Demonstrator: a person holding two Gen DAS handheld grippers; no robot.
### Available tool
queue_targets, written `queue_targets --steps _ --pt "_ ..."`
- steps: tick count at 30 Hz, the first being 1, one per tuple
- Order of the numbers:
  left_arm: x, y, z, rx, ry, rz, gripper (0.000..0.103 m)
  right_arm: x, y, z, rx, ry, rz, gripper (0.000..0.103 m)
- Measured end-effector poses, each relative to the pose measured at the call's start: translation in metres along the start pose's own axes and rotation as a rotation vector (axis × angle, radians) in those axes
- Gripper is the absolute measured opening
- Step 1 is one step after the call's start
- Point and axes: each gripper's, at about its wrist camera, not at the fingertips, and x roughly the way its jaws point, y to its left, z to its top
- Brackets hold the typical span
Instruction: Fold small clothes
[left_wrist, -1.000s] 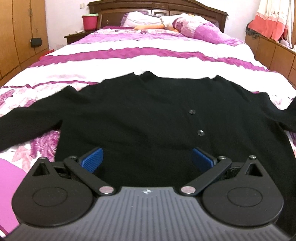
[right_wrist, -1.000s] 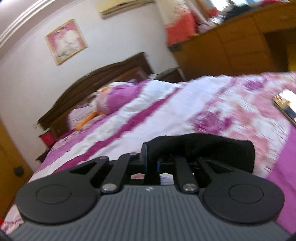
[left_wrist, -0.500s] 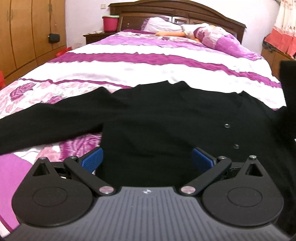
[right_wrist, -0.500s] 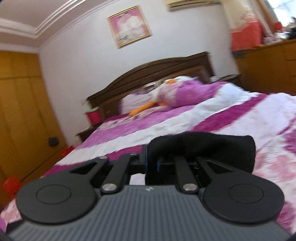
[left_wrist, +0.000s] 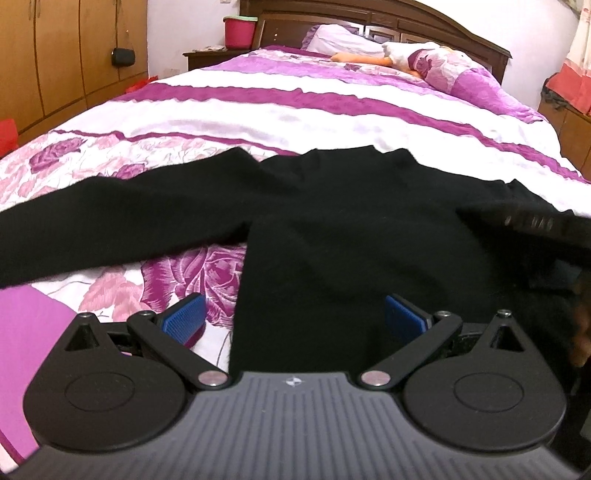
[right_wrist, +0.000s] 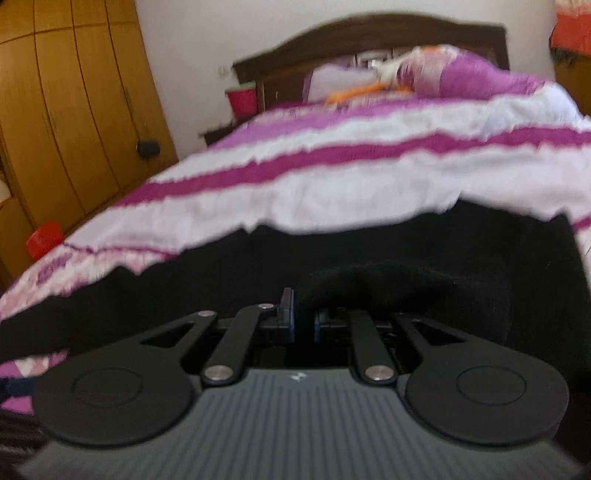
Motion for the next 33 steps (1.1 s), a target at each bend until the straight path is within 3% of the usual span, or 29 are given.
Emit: queue_targets --steps 2,5,9,10,19,24,33 --pt "0.002 0.002 0.000 -0.004 0.001 0.003 0.103 0.006 -0.002 -0.008 0.013 0.048 0.014 0.016" --pt "0.001 0.002 0.000 -0.010 0.000 0.003 0.103 0.004 0.000 -0.015 0.025 0.063 0.038 0.027" --pt "-0.005 -0.001 0.003 -0.006 -0.010 -0.005 0.103 -0.011 0.005 -0.015 0.023 0.096 0.075 0.053" --pt "-0.007 -0.003 0.004 -0.004 -0.013 -0.007 0.103 -0.021 0.007 -0.016 0.024 0.103 0.084 0.054" --pt "-0.024 -0.041 0.013 0.078 -0.049 -0.054 0.103 -0.087 -0.022 -0.024 0.044 0.120 0.100 0.055" --pt "-0.029 -0.082 0.021 0.155 -0.073 -0.099 0.103 -0.110 -0.052 -0.019 0.072 0.068 0.004 0.055" --pt "-0.023 -0.170 0.027 0.284 -0.088 -0.200 0.103 -0.116 -0.110 -0.018 0.175 0.012 -0.145 0.055"
